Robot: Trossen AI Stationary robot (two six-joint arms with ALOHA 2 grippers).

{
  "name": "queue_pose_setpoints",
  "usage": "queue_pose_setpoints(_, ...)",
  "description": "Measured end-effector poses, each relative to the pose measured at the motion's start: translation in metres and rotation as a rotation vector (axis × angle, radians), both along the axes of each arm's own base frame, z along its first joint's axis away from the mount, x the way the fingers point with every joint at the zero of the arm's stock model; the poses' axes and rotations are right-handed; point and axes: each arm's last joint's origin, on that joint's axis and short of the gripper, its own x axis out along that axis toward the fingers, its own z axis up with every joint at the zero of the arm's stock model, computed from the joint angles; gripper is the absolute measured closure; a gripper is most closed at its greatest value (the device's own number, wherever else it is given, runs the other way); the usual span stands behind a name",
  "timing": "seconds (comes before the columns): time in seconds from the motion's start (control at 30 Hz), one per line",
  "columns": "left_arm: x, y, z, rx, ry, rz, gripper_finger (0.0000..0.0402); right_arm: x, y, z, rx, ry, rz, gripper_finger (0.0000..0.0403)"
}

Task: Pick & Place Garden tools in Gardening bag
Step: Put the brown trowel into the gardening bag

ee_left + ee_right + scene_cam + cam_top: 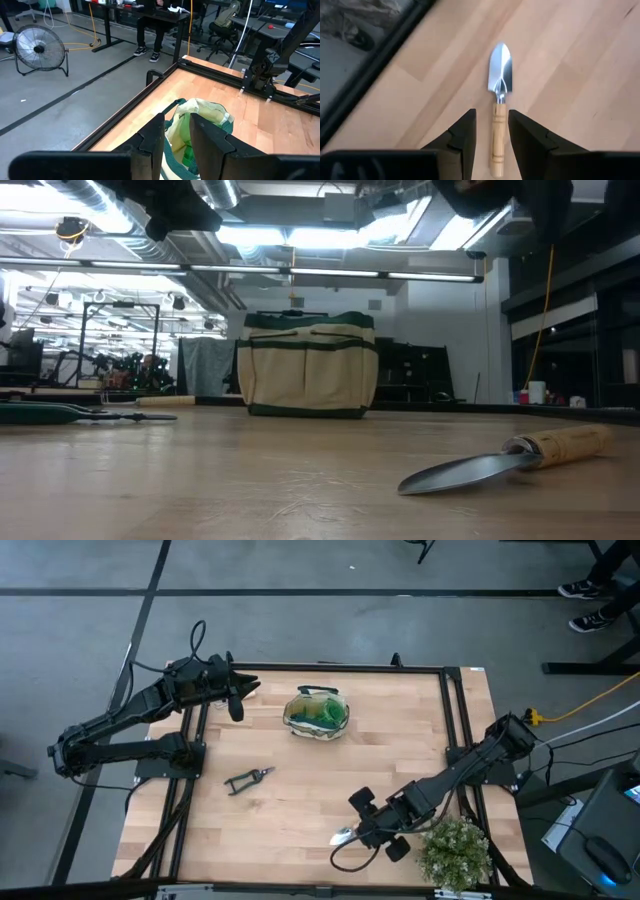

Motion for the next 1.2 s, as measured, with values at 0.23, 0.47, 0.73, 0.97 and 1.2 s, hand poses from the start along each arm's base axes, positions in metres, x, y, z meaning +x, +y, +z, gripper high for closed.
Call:
queue_pose_setpoints(0.23, 0.000, 0.000, 0.000, 0.000, 0.000, 0.000, 0.0315, 0.000, -0.002, -0.022, 0.028, -0.040, -0.004, 0.0286)
queue_pose_setpoints(0.47, 0.000, 0.000, 0.000, 0.000, 0.000, 0.000, 0.0315, 0.003, -0.005, -0.031, 0.052, -0.075, -0.015, 0.0286)
queue_pose_setpoints(0.73, 0.000, 0.000, 0.000, 0.000, 0.000, 0.000, 0.0315, 0.010, -0.009, -0.030, 0.081, -0.111, -0.034, 0.0286)
queue_pose_setpoints(0.97, 0.000, 0.000, 0.000, 0.000, 0.000, 0.000, 0.0315, 0.012, -0.008, -0.035, 0.076, -0.105, -0.032, 0.0286)
queue_pose_setpoints(1.2, 0.000, 0.000, 0.000, -0.001, 0.001, 0.000, 0.0316, 0.018, -0.005, -0.055, 0.053, -0.066, -0.035, 0.0286)
